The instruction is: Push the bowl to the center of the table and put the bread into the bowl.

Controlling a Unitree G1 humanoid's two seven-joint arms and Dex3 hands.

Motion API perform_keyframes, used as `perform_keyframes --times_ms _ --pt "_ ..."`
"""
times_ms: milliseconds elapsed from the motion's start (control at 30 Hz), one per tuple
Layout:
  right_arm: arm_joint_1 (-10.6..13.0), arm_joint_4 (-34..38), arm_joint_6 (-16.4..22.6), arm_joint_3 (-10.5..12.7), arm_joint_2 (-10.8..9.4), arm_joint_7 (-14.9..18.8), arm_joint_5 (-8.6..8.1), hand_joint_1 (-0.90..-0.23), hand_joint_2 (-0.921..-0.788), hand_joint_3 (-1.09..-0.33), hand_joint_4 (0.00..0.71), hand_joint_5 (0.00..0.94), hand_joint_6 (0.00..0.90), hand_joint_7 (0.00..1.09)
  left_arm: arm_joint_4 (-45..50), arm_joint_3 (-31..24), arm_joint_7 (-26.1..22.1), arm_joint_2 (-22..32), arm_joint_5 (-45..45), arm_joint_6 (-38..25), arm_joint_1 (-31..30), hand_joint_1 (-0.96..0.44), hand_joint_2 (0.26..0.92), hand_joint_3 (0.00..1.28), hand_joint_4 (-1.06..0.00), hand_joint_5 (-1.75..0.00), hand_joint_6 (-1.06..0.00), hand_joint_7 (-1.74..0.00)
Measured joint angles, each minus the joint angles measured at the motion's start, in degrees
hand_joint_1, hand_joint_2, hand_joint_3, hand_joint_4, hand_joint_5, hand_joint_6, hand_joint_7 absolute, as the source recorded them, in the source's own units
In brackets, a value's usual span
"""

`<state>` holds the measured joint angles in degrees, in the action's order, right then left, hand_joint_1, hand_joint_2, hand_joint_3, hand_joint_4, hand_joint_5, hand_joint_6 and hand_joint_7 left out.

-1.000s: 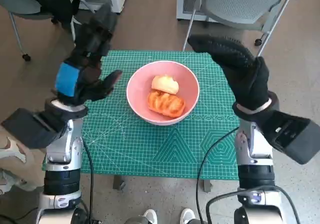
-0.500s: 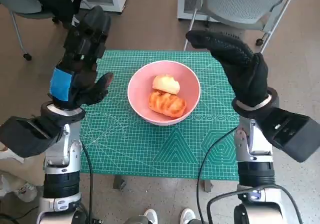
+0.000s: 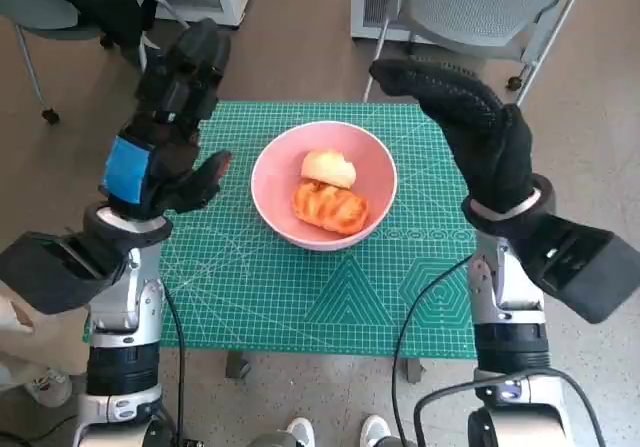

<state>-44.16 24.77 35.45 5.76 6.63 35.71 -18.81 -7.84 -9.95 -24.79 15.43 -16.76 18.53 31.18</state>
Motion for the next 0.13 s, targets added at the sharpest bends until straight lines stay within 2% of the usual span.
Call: perform_keyframes --times_ms 133 --pt "-0.5 0.3 -0.1 0.1 0.1 -0.1 0.00 -0.714 -0.921 -0.798 0.062 0.006 0.000 0.31 -0.3 0.1 -0.2 0.0 0.0 -0.1 0.1 -0.69 0.921 0.42 -0.11 -0.01 0.00 -0.44"
